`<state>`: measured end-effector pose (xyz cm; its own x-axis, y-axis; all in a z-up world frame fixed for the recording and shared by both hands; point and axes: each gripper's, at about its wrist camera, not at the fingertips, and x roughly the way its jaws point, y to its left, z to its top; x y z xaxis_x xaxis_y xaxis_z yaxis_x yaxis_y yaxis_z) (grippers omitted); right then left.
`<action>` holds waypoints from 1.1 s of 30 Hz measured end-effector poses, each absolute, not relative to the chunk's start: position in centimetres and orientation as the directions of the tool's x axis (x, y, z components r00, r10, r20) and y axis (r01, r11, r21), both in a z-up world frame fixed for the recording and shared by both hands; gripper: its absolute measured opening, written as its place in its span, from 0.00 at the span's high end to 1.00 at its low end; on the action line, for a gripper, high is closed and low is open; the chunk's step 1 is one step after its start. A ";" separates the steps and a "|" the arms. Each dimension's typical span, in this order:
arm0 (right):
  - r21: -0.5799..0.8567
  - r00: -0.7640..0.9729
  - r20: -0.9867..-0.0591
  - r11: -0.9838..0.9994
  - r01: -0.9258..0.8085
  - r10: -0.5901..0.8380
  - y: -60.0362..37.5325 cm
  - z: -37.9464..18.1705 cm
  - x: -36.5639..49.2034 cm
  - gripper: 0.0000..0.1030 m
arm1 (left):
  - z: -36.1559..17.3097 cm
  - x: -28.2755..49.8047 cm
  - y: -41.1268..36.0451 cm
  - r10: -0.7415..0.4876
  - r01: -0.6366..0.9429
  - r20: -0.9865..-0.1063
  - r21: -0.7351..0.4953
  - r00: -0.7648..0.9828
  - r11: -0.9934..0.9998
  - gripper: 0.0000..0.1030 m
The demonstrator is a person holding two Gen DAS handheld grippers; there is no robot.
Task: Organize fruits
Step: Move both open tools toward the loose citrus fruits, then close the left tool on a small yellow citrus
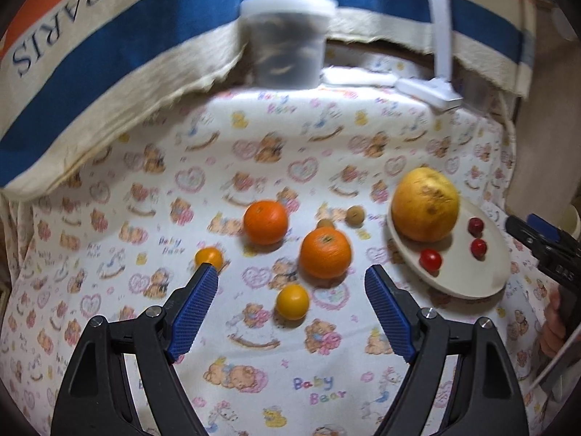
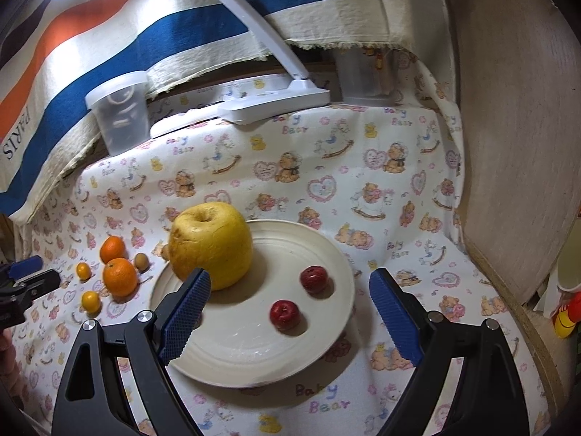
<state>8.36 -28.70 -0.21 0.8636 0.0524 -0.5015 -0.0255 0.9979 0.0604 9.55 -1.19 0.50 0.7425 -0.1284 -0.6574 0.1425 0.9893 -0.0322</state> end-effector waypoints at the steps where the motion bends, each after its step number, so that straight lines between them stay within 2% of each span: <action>1: 0.057 0.864 -0.501 0.998 -0.031 0.055 -28.5 -0.2 8.3 0.12 | 0.3 9.7 -0.9 -0.125 0.132 -0.669 -0.040 0.733 0.990 0.20; 7: 0.025 0.861 -0.505 0.998 -0.064 0.068 -27.5 -0.5 8.1 0.12 | -0.4 10.6 0.5 -0.096 0.063 -0.726 -0.072 0.681 0.995 0.22; 13: 0.001 0.855 -0.510 0.994 -0.108 0.093 -26.3 -0.9 7.8 0.12 | -0.7 10.7 1.2 -0.184 0.086 -0.733 -0.170 0.655 0.982 0.39; 15: -0.010 0.854 -0.510 0.991 -0.130 0.107 -25.8 -1.1 7.6 0.12 | -0.7 10.7 1.0 -0.218 0.109 -0.726 -0.194 0.652 0.975 0.42; 20: -0.045 0.862 -0.491 0.985 -0.168 0.125 -24.5 -1.1 6.9 0.12 | -1.2 10.7 -0.3 -0.191 0.143 -0.712 -0.127 0.675 0.981 0.51; 23: -0.031 0.860 -0.494 0.986 -0.161 0.125 -24.3 -1.1 6.6 0.12 | -1.4 10.6 -1.1 -0.164 0.167 -0.720 -0.068 0.674 0.984 0.52; 26: 0.008 0.836 -0.528 0.985 -0.170 0.148 -24.1 -1.5 6.7 0.12 | -1.3 10.7 -0.8 -0.194 0.184 -0.713 -0.093 0.674 0.979 0.52; 28: -0.023 0.829 -0.542 0.984 -0.177 0.137 -23.5 -1.5 7.0 0.12 | -1.7 11.0 -0.7 -0.201 0.186 -0.716 -0.102 0.668 0.977 0.52; 30: -0.045 0.838 -0.532 0.983 -0.177 0.126 -22.8 -0.9 7.0 0.12 | -2.4 11.3 -0.7 -0.191 0.182 -0.725 -0.091 0.662 0.979 0.52; 33: -0.045 0.843 -0.520 0.981 -0.190 0.139 -22.0 0.2 7.1 0.12 | -3.4 11.8 -0.6 -0.252 0.221 -0.733 -0.142 0.631 0.965 0.52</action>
<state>7.10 -21.97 0.20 0.8425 0.1394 -0.5203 -0.1900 0.9808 -0.0449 11.83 -0.65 -3.39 0.6311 -0.2524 -0.7335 0.2208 0.9649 -0.1420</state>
